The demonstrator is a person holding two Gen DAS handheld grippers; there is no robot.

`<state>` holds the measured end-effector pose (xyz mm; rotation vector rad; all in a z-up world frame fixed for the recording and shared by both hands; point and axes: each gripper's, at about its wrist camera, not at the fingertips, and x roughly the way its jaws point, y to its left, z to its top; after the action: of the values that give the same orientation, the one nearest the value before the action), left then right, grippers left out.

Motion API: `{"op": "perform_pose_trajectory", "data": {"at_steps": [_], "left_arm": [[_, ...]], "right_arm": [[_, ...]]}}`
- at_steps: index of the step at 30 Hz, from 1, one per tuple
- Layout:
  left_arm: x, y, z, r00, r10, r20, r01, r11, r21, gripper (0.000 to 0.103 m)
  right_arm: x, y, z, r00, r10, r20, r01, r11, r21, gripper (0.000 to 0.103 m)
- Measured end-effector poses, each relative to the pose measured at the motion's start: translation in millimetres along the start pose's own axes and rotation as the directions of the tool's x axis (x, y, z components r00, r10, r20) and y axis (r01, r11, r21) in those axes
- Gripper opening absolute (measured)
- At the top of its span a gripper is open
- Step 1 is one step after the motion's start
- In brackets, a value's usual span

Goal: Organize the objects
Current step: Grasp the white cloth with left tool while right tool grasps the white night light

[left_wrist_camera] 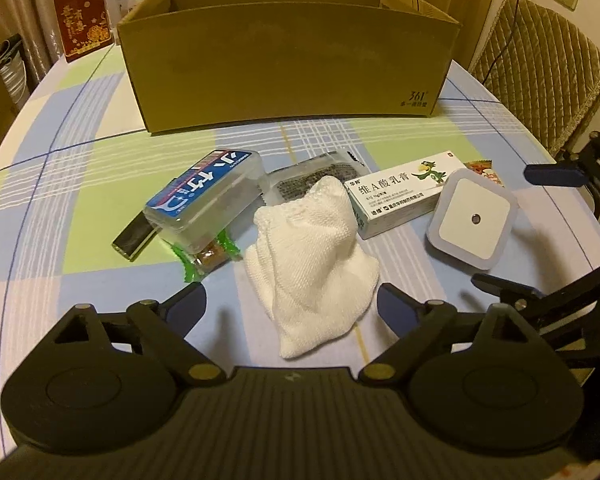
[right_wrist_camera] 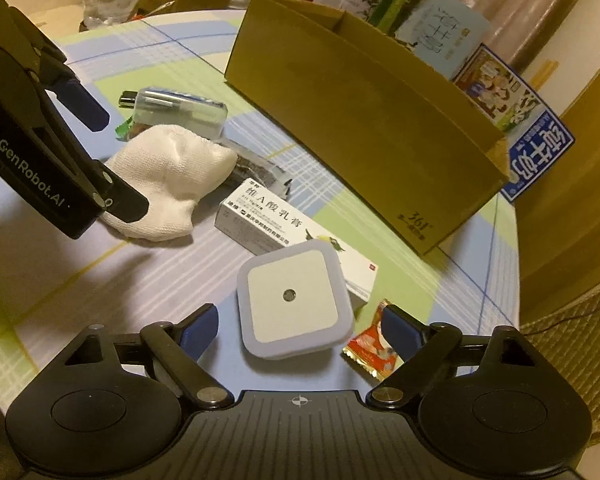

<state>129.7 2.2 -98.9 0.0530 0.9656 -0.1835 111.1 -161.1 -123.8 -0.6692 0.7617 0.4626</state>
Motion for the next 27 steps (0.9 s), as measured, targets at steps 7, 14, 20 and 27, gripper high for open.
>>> {"op": "perform_pose_trajectory", "data": {"at_steps": [7,14,20,27], "left_arm": [[12.6,3.6,2.5,1.000,-0.029,-0.006,0.029,1.000,-0.009,0.081],[25.6,2.5,6.1,0.998,-0.065,-0.027,0.065,0.998,-0.015,0.069],[30.1,-0.8,9.3,0.997,-0.070,-0.031,0.070,0.997,-0.011,0.059],[23.1,-3.9,12.3,0.997,-0.075,-0.027,0.075,0.997,-0.009,0.028]], "right_arm": [[17.8,3.6,1.2,1.000,-0.009,-0.019,0.008,0.999,-0.052,0.079],[25.2,2.7,2.2,1.000,-0.003,-0.021,0.002,0.999,-0.044,0.074],[25.9,2.6,2.3,0.999,-0.017,-0.029,0.016,1.000,-0.021,0.065],[17.2,-0.3,1.5,0.999,-0.011,-0.039,0.014,0.998,0.063,0.064]]}}
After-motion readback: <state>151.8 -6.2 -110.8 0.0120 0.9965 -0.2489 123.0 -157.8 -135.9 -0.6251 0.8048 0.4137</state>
